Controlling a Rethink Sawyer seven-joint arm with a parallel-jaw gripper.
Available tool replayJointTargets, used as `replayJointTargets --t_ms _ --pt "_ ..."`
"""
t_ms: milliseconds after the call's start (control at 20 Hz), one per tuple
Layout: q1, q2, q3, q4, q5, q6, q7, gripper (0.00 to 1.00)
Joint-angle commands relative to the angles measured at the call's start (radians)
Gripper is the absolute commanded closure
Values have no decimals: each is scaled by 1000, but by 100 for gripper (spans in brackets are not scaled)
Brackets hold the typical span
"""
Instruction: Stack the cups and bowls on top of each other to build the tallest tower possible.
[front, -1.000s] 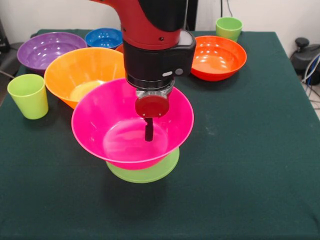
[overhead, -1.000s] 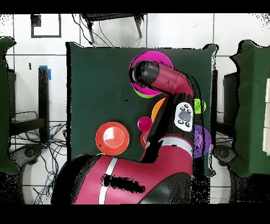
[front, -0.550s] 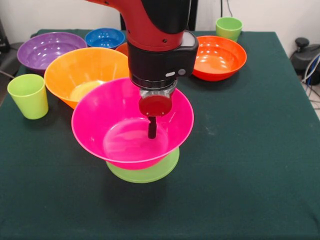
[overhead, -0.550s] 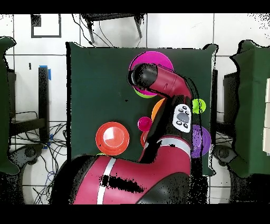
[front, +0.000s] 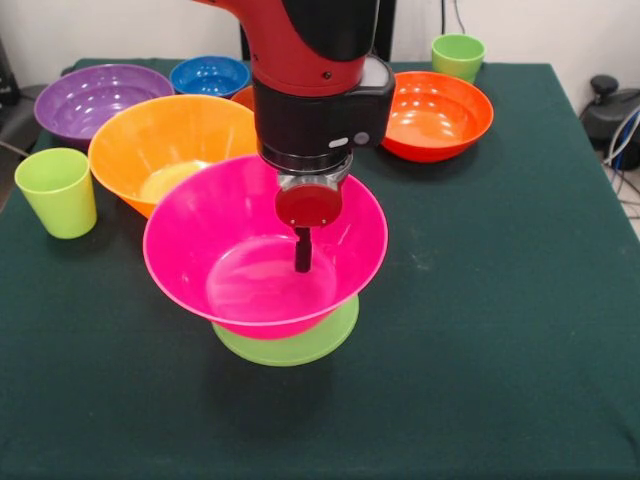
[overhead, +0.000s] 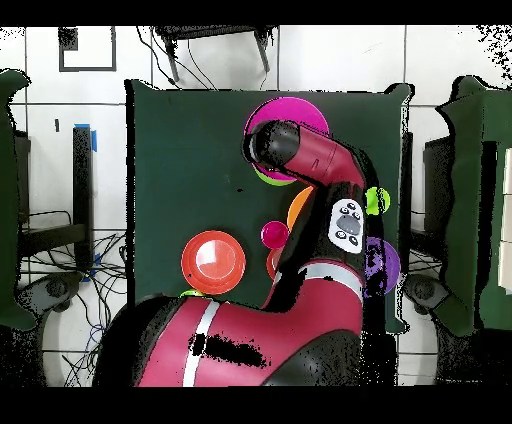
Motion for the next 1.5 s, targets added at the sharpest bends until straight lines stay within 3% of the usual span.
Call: replayJointTargets --t_ms 50,550,1500 --pt "19 -37 62 100 35 21 106 0" --pt "35 -48 56 124 59 16 120 0" --pt "43 -32 93 231 101 -114 116 0"
